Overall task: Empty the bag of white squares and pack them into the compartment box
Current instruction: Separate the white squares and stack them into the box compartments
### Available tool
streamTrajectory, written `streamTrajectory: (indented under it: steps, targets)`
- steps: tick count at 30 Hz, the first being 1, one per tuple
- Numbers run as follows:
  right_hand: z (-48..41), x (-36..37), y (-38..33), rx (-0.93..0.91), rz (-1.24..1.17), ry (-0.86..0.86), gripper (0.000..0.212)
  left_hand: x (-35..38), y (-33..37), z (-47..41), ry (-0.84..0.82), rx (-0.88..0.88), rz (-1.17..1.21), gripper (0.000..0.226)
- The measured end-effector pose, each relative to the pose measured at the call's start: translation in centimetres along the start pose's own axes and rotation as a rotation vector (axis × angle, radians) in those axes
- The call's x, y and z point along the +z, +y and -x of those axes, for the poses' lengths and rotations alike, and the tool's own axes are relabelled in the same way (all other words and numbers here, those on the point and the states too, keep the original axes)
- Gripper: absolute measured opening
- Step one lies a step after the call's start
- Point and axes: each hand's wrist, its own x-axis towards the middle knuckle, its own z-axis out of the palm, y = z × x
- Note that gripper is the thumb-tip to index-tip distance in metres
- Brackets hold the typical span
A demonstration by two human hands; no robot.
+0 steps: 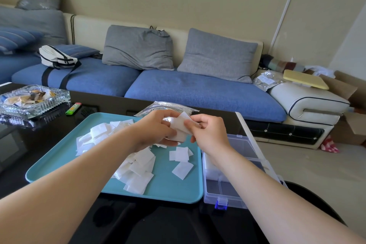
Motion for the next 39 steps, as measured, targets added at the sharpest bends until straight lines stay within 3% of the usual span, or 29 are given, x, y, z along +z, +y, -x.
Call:
streamTrajectory:
  steps: [6,12,19,23,27,33,39]
  targets:
    - [-0.4,-0.3,-0.2,0.066,-0.072,0.188,0.014,0.1,0.2,0.0,0.066,-0.013,0.000,0.052]
    - [0.1,-0.2,-0.7,0.154,-0.072,0.070,0.037,0.0,-0.2,-0.5,0.087,-0.006,0.038,0.053]
    - [0.8,0.4,-1.3,0.170,-0.218,0.040,0.016,0.8,0.1,-0.4,0.060,0.034,0.131,0.047]
    - [1.0,0.4,-1.0,0.053,0.035,0.067,0.014,1.1,0.1,-0.6,0.066,0.045,0.132,0.045]
    - [0.7,0.7,-0.2,-0.078,0.340,0.166,0.033,1.1,0.3,-0.5,0.053,0.020,0.170,0.052]
    - [0.7,0.3,-0.7,-0.107,0.265,0.161,0.016,1.5,0.5,-0.4,0.075,0.033,0.172,0.045]
    - [0.4,0.4,-0.1,-0.137,0.275,0.116,0.029,1.1,0.1,-0.8,0.106,0.035,0.159,0.036]
